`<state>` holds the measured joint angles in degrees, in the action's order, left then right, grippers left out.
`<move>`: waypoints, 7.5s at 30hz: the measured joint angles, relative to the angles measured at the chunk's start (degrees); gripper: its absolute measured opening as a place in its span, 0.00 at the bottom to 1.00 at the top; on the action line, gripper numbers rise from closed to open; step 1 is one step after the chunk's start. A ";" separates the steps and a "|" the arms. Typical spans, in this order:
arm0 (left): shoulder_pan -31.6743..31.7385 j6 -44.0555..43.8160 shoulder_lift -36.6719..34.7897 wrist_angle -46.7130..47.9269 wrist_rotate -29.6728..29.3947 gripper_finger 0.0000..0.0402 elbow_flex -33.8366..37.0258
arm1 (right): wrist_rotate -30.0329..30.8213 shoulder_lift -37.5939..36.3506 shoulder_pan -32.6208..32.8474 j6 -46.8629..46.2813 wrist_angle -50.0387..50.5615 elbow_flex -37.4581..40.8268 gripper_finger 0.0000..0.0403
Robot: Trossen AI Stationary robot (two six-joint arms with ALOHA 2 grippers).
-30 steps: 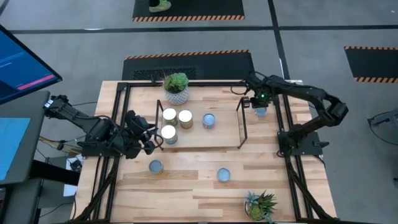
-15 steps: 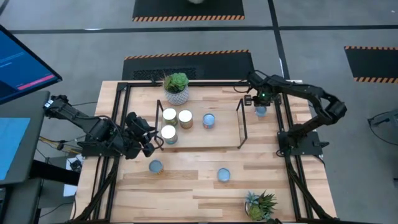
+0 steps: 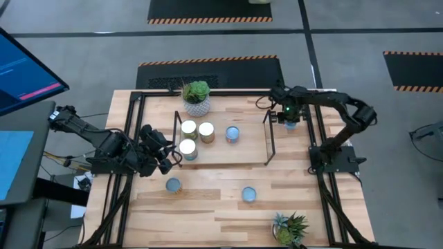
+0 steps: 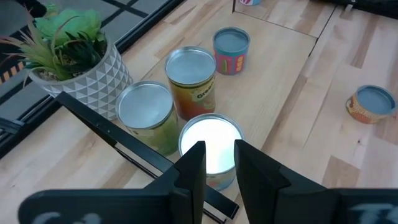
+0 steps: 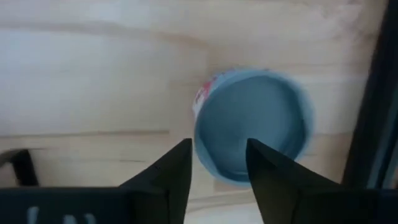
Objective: Pick and place cans onto a shelf
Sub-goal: Put the canned salmon on the shelf, then put the canned mushroom on the shelf
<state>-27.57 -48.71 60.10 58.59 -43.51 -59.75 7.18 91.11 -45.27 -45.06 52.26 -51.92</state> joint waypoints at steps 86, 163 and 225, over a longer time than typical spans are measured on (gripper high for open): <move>-0.04 1.08 0.02 0.02 5.25 0.18 0.00 | -7.04 15.05 28.13 53.18 18.43 -43.01 0.01; -0.04 0.87 0.00 -0.02 5.23 0.18 0.00 | -2.20 17.95 33.76 37.47 20.70 -38.77 0.16; -0.03 8.02 0.02 -0.12 8.44 0.18 0.02 | -2.71 30.03 66.41 15.75 13.66 -46.10 0.36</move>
<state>-27.60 -40.69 60.12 58.46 -35.07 -59.72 4.47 121.15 21.14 -29.31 65.92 -98.02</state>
